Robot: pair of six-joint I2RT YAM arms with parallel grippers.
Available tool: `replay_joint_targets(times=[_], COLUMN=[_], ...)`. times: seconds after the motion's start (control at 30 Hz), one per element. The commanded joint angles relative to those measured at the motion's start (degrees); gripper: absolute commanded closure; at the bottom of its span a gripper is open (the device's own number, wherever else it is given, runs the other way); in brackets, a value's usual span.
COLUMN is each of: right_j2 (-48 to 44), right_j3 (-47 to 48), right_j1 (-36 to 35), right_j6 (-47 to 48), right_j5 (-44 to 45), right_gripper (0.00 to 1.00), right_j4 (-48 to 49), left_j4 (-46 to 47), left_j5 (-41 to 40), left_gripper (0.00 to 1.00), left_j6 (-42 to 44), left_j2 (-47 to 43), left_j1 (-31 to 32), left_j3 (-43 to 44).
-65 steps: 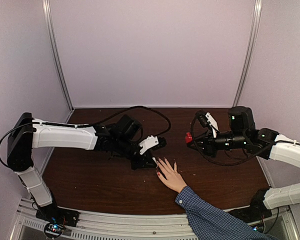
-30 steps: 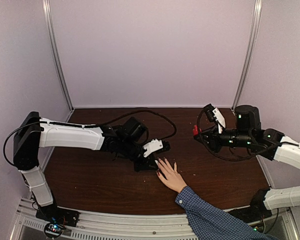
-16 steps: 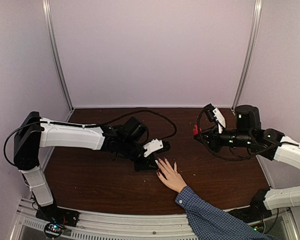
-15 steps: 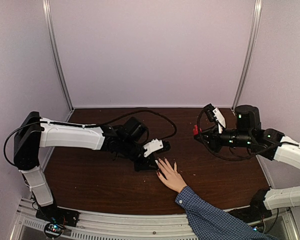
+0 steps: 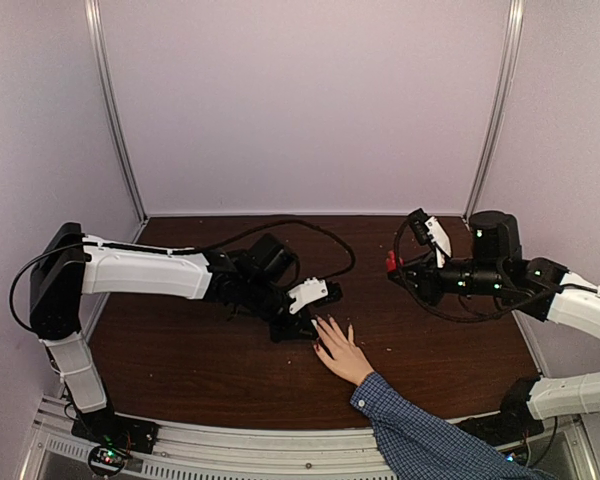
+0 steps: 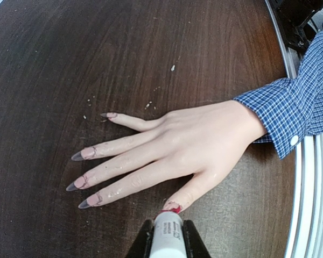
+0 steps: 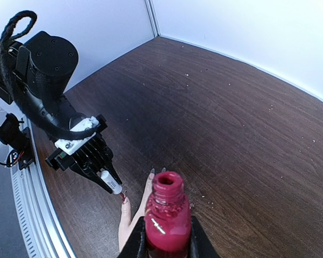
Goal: Paint the nails
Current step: Paint the nail with the hand.
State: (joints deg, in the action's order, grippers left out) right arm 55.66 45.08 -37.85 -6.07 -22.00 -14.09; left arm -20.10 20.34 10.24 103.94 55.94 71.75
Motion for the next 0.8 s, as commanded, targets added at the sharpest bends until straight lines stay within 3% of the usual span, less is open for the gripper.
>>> replay_joint_targets(times=[0.0, 0.77], right_j2=[-0.1, 0.3], right_j3=[-0.3, -0.5], right_j1=[0.5, 0.9], right_j6=[-0.7, -0.9], right_j5=[-0.3, -1.0], right_gripper=[1.0, 1.0], right_j4=[0.9, 1.3], left_j4=[0.4, 0.2], left_j5=[-0.2, -0.3], left_gripper=[1.0, 1.0], left_j6=[0.9, 1.2], left_j2=[1.0, 1.5], left_j1=[0.3, 0.3], left_j3=[1.6, 1.9])
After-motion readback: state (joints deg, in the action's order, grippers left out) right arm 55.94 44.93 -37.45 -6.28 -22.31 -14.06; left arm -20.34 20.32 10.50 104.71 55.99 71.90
